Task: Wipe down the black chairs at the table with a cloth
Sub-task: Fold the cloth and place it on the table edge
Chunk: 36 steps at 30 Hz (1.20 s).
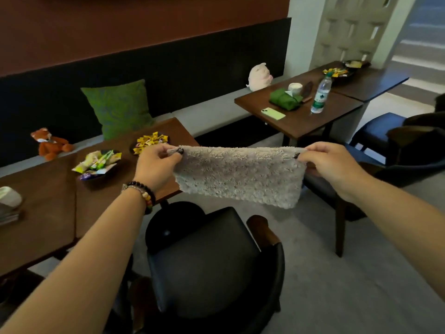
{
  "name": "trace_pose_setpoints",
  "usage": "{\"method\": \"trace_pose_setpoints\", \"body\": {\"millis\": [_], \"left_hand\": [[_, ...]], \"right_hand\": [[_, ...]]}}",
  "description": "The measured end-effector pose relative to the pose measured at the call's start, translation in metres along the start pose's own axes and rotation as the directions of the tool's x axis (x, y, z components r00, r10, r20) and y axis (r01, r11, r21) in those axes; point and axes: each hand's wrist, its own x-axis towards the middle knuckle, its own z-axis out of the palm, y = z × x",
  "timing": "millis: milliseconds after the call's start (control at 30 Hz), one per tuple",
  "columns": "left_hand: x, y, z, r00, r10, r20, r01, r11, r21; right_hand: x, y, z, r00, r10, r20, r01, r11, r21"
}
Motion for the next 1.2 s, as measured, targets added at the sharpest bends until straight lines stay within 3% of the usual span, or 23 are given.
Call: {"method": "trace_pose_setpoints", "body": {"millis": [133, 300, 433, 700, 933, 1100, 1200], "left_hand": [[0.017, 0.002, 0.061, 0.986, -0.124, 0.111, 0.149, 0.952, -0.266], [0.044, 0.011, 0.135, 0.980, -0.068, 0.188, 0.103, 0.977, -0.184], [0.067, 0.043, 0.198, 0.964, -0.031, 0.263, 0.082, 0.980, -0.183], [0.078, 0.100, 0.313, 0.915, -0.085, 0.395, 0.239, 0.903, -0.358], [0.074, 0.149, 0.430, 0.855, -0.026, 0.517, 0.338, 0.784, -0.520], [0.053, 0.195, 0.529, 0.928, -0.025, 0.372, 0.232, 0.820, -0.523], [0.053, 0.224, 0.588, 0.929, -0.045, 0.366, 0.255, 0.796, -0.549]], "right_hand": [[0.044, 0.030, -0.022, 0.994, 0.084, -0.069, -0.078, 0.993, 0.089], [0.090, 0.050, -0.045, 0.966, -0.006, -0.258, -0.024, 0.993, -0.113], [0.122, 0.046, -0.063, 0.942, -0.135, -0.308, 0.110, 0.989, -0.097], [0.164, 0.043, -0.075, 0.976, -0.214, -0.041, 0.218, 0.956, 0.198], [0.233, 0.079, -0.185, 0.963, -0.160, 0.218, 0.077, 0.934, 0.349], [0.280, 0.111, -0.287, 0.918, -0.074, 0.389, -0.103, 0.903, 0.416], [0.308, 0.129, -0.351, 0.948, -0.105, 0.301, -0.015, 0.928, 0.371]]}}
